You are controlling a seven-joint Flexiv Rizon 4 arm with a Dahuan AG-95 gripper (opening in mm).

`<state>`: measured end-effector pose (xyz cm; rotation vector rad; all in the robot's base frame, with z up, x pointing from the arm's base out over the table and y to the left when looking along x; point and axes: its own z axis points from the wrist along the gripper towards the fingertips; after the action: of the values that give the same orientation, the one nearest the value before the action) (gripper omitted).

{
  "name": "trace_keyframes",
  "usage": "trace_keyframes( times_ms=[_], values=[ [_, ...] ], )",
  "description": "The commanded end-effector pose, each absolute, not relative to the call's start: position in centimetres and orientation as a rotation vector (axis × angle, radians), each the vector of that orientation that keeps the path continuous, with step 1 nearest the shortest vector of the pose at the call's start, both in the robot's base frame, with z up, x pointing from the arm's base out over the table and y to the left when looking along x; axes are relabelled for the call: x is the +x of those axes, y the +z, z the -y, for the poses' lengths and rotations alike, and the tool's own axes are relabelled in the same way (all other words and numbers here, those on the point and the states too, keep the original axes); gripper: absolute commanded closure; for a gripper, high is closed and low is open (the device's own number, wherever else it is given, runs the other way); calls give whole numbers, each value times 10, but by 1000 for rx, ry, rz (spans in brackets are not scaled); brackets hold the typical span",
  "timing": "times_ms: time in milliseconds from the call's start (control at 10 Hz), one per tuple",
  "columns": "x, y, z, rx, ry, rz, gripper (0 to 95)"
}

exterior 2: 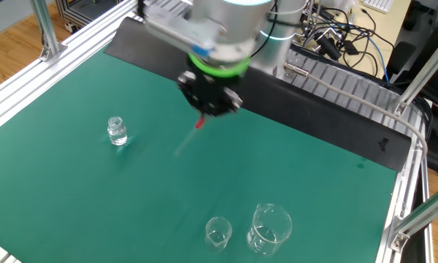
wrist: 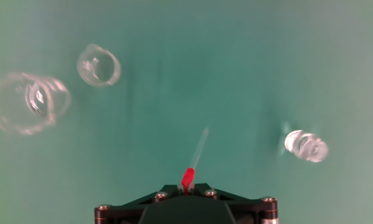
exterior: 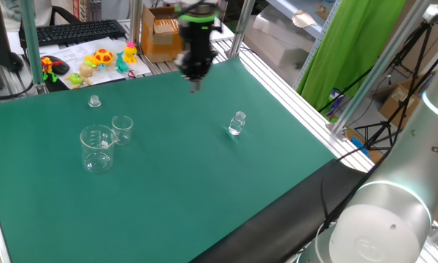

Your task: Transfer liquid using a dropper

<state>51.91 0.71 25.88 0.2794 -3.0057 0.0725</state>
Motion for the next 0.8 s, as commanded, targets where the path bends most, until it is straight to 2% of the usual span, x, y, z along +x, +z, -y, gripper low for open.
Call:
trace_keyframes(
  times_ms=[100, 800],
  values=[
    [511, 262, 33, 278, -32, 3011, 950],
    [502, 273, 69, 348, -12, 3006, 950]
  ],
)
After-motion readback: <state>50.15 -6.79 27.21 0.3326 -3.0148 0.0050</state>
